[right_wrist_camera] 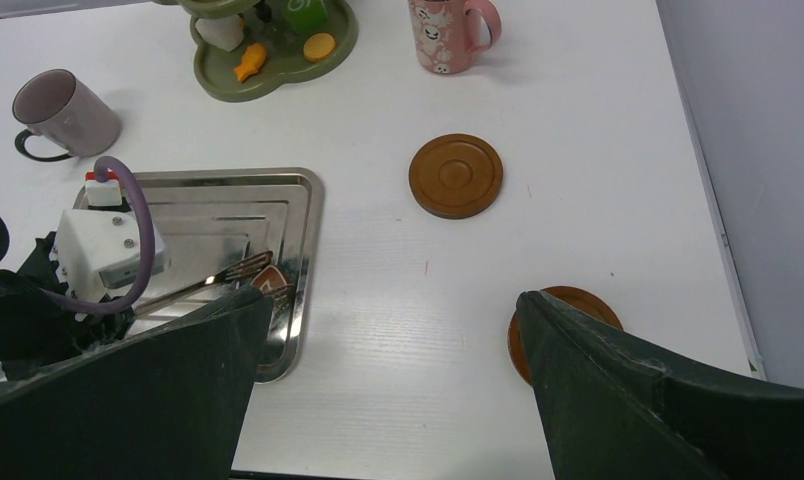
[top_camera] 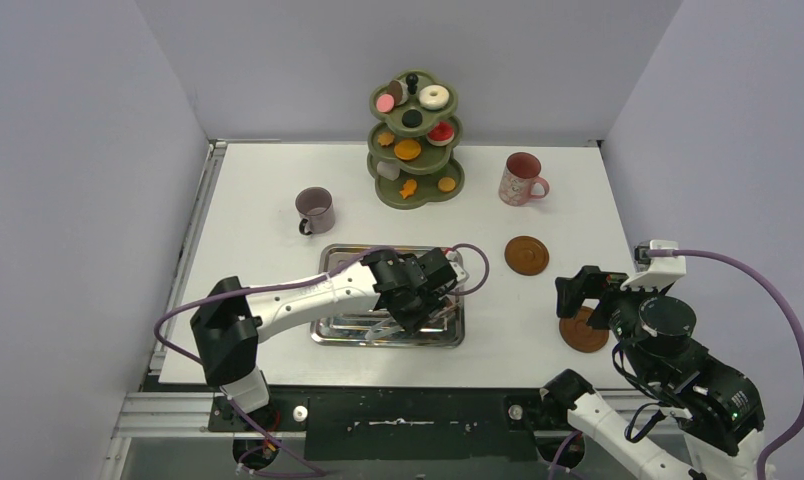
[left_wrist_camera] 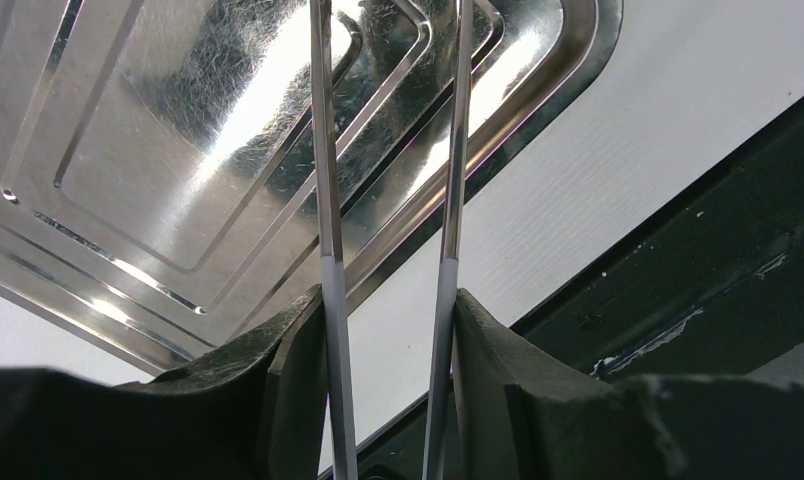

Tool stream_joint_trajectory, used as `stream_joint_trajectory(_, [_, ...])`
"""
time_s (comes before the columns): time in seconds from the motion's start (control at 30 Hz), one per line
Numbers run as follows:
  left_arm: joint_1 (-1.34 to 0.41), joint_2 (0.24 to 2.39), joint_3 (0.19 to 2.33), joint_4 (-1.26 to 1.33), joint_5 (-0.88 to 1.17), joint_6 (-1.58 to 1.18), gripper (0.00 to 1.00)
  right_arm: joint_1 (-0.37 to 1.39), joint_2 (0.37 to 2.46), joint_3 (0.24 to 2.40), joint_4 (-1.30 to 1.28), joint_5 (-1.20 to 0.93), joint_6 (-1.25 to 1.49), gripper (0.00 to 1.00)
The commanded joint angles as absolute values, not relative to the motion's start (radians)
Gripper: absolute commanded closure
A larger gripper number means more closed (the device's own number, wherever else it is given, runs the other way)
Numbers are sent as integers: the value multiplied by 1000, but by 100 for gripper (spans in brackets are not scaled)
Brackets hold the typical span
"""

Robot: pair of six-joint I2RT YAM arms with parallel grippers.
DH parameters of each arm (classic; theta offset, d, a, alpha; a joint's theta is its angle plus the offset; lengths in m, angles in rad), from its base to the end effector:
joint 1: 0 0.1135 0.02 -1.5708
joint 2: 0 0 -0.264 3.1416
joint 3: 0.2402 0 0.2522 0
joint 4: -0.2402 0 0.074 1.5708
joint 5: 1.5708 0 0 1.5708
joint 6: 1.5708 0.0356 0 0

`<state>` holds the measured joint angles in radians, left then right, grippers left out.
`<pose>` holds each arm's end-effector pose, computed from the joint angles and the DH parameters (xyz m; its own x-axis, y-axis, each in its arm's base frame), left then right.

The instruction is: Serve the afternoon tea

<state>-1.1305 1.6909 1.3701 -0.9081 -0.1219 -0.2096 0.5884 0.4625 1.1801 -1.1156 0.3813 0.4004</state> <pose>0.1487 -0.3054 0.2523 -0.5760 0.7379 -0.3518 0.7777 0.6272 0.0423 0.0302 0.0042 0.3961 -0.3865 0.1771 -0.9051 -0.0860 0.9702 0.2265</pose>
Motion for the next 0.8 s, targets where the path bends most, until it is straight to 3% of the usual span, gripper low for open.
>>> stream_joint_trajectory(0.0, [-1133, 1665, 1398, -904, -151, -225, 66, 584, 464, 1182, -1078, 406, 384, 0])
stream_joint_trajectory(0.77, [-1040, 1573, 1417, -868, -287, -333, 69, 584, 432, 1136, -1041, 368, 403, 0])
